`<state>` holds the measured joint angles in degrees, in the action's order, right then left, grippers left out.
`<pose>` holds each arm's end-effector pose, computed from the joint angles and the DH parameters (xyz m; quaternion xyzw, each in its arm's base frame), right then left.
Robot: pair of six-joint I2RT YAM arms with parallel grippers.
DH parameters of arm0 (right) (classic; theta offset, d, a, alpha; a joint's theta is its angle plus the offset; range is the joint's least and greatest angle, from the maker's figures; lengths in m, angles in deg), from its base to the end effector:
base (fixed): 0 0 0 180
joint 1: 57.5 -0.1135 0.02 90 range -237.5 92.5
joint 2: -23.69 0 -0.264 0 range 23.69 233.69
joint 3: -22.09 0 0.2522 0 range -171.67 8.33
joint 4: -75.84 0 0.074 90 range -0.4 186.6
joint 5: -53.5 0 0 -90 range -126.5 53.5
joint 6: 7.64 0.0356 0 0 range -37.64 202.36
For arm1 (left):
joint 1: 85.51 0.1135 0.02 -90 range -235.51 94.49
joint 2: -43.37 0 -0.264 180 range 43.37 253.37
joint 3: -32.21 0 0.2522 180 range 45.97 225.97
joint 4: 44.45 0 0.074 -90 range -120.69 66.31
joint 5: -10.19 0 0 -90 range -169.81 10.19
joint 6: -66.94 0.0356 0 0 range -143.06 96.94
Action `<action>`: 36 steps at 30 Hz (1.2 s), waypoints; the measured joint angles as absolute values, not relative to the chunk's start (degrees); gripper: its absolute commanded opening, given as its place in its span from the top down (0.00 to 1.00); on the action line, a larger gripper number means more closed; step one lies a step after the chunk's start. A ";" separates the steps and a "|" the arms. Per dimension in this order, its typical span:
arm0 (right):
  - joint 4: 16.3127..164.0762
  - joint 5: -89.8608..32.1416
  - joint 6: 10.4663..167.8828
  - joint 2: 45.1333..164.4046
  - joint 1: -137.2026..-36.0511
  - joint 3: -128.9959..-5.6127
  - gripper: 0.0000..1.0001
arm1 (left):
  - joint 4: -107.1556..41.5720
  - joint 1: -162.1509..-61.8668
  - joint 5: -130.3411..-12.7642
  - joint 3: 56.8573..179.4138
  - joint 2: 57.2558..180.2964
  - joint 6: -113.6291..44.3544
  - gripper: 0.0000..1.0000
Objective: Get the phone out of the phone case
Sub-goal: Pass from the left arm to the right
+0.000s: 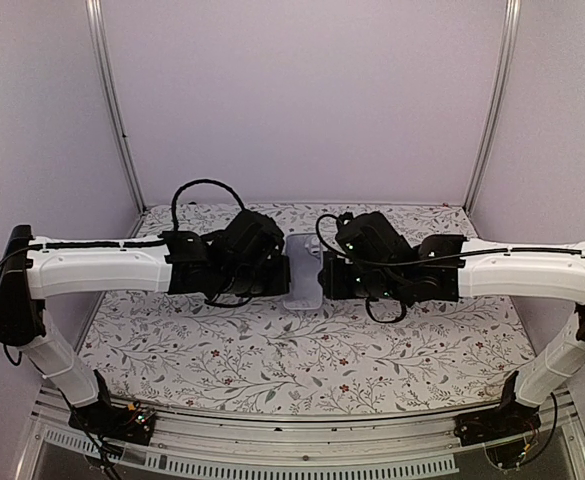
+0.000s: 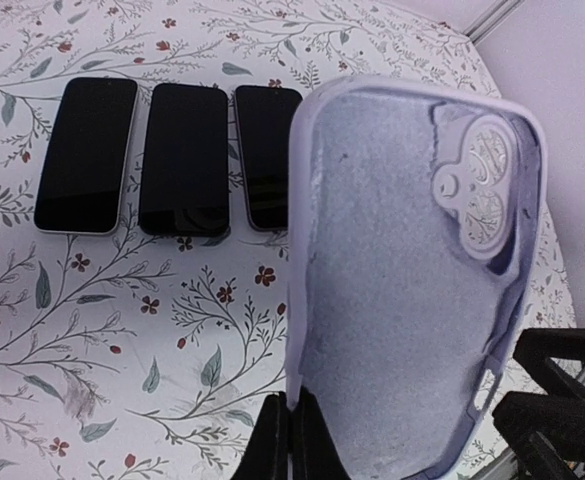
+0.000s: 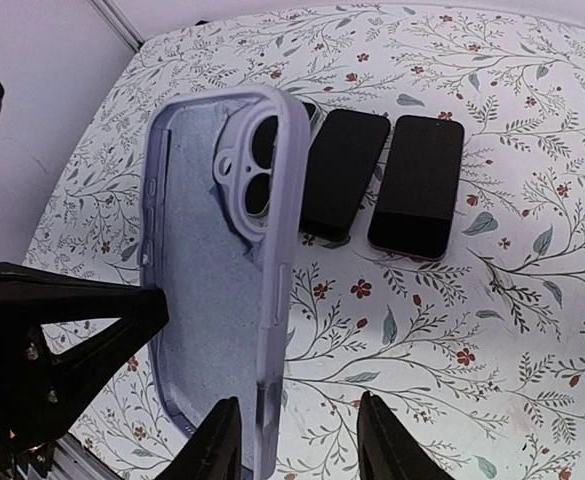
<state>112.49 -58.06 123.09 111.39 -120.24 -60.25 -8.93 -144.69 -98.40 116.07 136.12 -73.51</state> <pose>0.1674 0.2963 0.2820 -0.0967 0.8955 0.2078 0.3816 0.1936 -0.3023 0.2628 0.0068 0.9119 -0.2267 0.3420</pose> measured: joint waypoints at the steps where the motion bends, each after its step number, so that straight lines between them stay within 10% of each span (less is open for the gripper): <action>1: 112.73 -58.28 123.05 112.00 -120.24 -60.60 0.62 | -8.93 -144.69 -98.34 116.07 136.12 -73.67 1.00; 18: 115.34 -60.05 122.94 117.29 -120.39 -63.70 0.75 | -9.08 -144.64 -97.18 116.07 137.06 -73.93 1.00; 27: 115.47 -60.99 123.13 117.84 -120.52 -63.70 1.00 | -9.30 -144.60 -96.76 116.07 137.32 -73.86 0.99; 36: 116.38 -61.89 122.96 117.95 -120.28 -63.70 1.00 | -11.79 -144.51 -95.56 115.83 137.26 -72.97 0.67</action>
